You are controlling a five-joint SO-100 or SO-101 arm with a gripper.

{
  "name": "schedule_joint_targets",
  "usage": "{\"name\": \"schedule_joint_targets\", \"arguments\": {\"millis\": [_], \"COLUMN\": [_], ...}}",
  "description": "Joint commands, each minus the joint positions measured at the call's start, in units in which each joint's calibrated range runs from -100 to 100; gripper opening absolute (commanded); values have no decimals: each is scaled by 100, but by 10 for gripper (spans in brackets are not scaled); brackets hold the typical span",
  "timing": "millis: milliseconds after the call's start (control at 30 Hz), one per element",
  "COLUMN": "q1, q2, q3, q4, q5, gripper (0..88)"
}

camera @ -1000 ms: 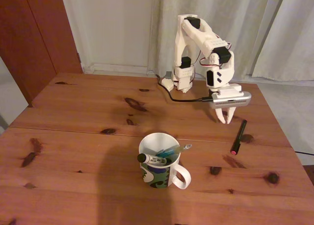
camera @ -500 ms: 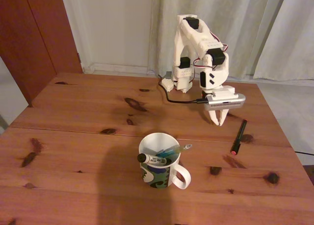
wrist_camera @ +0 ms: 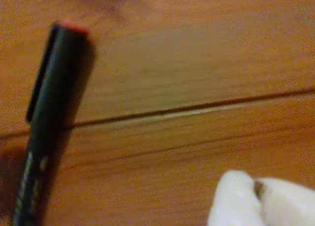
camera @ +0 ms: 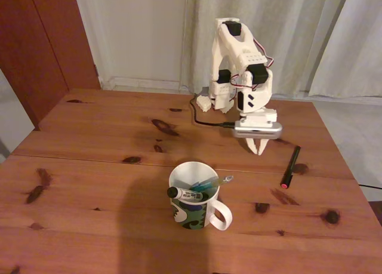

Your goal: Clean up the desk and place the pens and markers into the cup

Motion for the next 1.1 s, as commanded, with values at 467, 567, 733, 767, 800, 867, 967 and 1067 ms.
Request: {"name": "schedule_joint_targets", "arguments": {"millis": [467, 567, 733, 767, 800, 867, 967, 1067], "q1": [-10, -82, -331, -372, -404, -468, -581, -717], "q2": [-7, 233, 919, 1044, 1151, 1383, 1755, 2012], "q3": [-495, -756, -1360, -1469, -1568, -1784, -2172, -2515], "q4": [-104, -181, -301, -301, -301, -301, -301, -293], "q5": [-1135, -1135, -1145, -1145, -1145, -1151, -1344, -1517], "gripper": [180, 222, 224, 224, 224, 224, 224, 224]}}
